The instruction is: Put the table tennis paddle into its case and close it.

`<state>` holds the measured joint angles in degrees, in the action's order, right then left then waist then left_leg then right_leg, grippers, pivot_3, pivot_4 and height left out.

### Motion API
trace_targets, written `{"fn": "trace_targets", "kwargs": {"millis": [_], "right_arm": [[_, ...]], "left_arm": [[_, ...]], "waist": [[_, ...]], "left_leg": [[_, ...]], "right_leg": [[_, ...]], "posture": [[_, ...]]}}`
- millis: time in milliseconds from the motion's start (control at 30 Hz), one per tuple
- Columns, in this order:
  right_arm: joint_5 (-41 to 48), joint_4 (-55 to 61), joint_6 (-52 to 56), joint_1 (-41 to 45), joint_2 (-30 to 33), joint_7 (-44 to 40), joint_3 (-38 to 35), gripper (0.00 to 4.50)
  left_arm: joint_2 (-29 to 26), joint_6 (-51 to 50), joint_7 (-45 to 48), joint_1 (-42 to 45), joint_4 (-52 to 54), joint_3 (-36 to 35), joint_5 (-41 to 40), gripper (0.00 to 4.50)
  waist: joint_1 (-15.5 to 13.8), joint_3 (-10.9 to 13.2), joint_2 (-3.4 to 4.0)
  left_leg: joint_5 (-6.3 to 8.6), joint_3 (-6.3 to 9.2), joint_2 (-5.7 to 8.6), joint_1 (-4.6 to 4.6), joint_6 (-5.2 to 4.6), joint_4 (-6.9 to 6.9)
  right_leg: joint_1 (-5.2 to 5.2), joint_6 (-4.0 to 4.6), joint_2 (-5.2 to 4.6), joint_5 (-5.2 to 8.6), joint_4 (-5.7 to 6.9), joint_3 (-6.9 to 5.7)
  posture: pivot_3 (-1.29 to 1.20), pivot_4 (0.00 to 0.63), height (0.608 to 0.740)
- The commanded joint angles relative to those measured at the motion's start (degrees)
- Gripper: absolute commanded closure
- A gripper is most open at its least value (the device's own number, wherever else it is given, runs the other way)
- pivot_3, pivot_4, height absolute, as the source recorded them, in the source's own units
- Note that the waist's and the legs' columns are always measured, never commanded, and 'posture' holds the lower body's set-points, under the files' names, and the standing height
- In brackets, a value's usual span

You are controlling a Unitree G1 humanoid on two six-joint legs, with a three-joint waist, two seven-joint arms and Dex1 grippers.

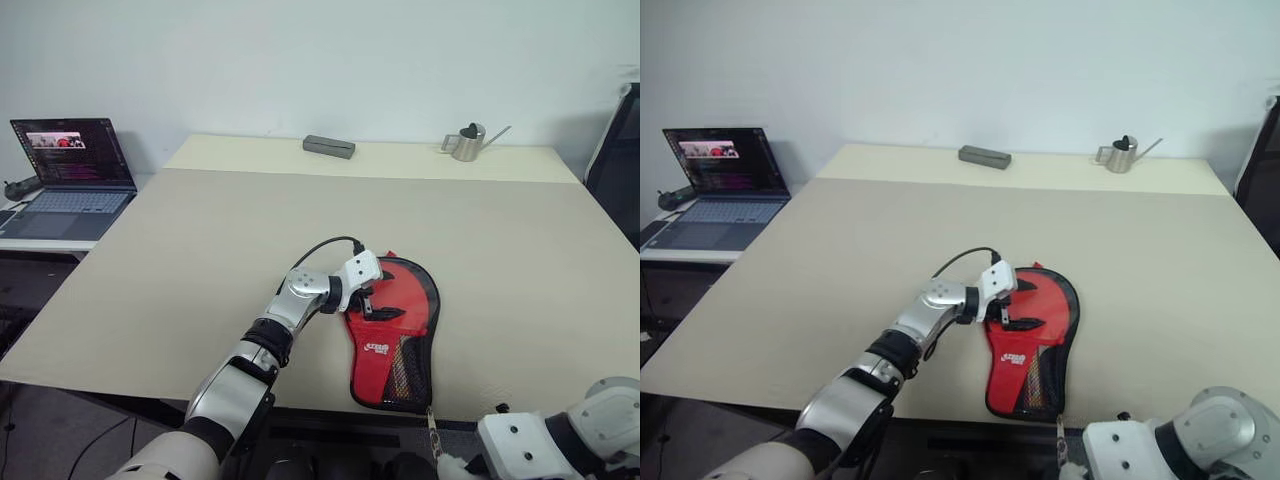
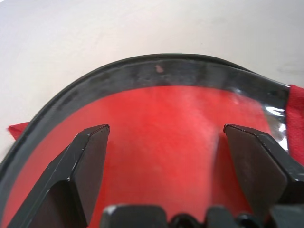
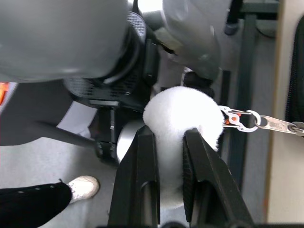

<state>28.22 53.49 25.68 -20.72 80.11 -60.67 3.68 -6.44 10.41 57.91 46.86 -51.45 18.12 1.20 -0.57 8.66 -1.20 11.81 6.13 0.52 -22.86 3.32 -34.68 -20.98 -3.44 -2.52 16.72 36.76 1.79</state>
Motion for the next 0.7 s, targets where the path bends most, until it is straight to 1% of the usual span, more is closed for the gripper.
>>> {"fn": "trace_targets", "kwargs": {"millis": [33,67,200,267,300,333,367,533,633,700], "right_arm": [[5.16,6.51,-2.74,1.72,0.25,-0.41,6.89,4.32],[4.17,6.51,-2.11,3.30,-0.41,1.23,7.71,4.32],[6.98,6.51,2.12,9.38,-0.60,3.34,10.02,4.32],[8.26,6.51,3.92,11.63,-0.89,4.59,10.42,3.59],[8.90,6.51,4.80,12.46,-1.16,5.71,10.32,3.31],[9.31,6.51,5.22,13.08,-1.23,6.60,10.26,2.95],[10.20,6.51,5.40,13.58,-1.06,6.83,10.23,2.67],[16.34,5.95,12.28,18.75,-4.34,8.90,6.28,2.67],[18.93,5.16,14.66,19.64,-4.82,8.66,3.62,2.67],[21.05,3.48,15.50,19.77,-4.88,8.12,0.14,2.67]], "left_arm": [[-0.80,-2.77,-2.06,-3.82,-5.06,3.62,5.71,0.32],[-0.77,-2.79,-2.08,-3.85,-4.99,3.63,5.70,0.32],[-0.56,-2.83,-2.28,-3.87,-4.94,3.63,5.70,0.32],[-0.47,-2.86,-2.37,-3.96,-4.84,3.59,5.73,0.32],[-0.42,-2.84,-2.41,-4.00,-4.81,3.55,5.77,0.32],[-0.36,-2.87,-2.44,-4.06,-4.75,3.49,5.81,0.32],[-0.32,-2.87,-2.46,-4.10,-4.71,3.46,5.85,0.32],[-0.11,-2.89,-2.54,-4.28,-4.61,3.36,5.74,0.32],[0.12,-2.87,-2.69,-4.34,-4.62,3.34,5.73,0.32],[0.45,-2.73,-2.87,-4.38,-4.52,3.21,5.56,0.32]], "waist": [[-0.03,-0.06,0.01],[-0.04,-0.06,0.02],[-0.04,-0.05,0.01],[0.02,-0.04,-0.02],[0.04,-0.02,-0.05],[0.11,0.00,-0.08],[0.13,0.00,-0.08],[0.21,0.01,-0.11],[0.21,0.02,-0.12],[0.15,0.02,-0.12]], "left_leg": [[0.11,0.02,0.05,0.03,0.01,-0.01],[0.18,0.03,0.12,0.04,0.01,0.00],[0.29,0.18,0.21,0.12,0.03,-0.04],[0.29,0.21,0.15,0.20,0.04,-0.08],[0.30,0.23,0.10,0.26,0.05,-0.10],[0.31,0.27,-0.02,0.32,0.06,-0.10],[0.31,0.28,-0.04,0.38,0.07,-0.10],[0.31,0.29,-0.05,0.44,0.07,-0.11],[0.31,0.26,-0.02,0.44,0.06,-0.13],[0.31,0.28,-0.01,0.44,0.06,-0.12]], "right_leg": [[0.10,-0.07,0.02,0.07,0.01,-0.02],[0.36,-0.07,0.05,0.12,0.01,-0.03],[0.49,-0.05,0.10,0.21,0.01,-0.19],[0.55,-0.02,0.09,0.23,0.01,-0.27],[0.55,0.02,0.06,0.25,-0.01,-0.35],[0.54,0.45,-0.03,0.50,-0.02,-0.48],[0.55,0.50,-0.12,0.52,-0.01,-0.62],[0.74,0.46,-0.40,0.50,0.00,-0.89],[0.79,0.41,-0.47,0.48,0.00,-0.92],[0.78,0.40,-0.49,0.47,0.00,-0.95]], "posture": [[0.00,0.150,0.740],[0.00,0.150,0.740],[0.00,0.150,0.740],[0.00,0.150,0.740],[0.00,0.150,0.740],[0.00,0.150,0.740],[0.00,0.150,0.740],[0.00,0.150,0.740],[0.00,0.150,0.740],[0.00,0.150,0.740]]}}
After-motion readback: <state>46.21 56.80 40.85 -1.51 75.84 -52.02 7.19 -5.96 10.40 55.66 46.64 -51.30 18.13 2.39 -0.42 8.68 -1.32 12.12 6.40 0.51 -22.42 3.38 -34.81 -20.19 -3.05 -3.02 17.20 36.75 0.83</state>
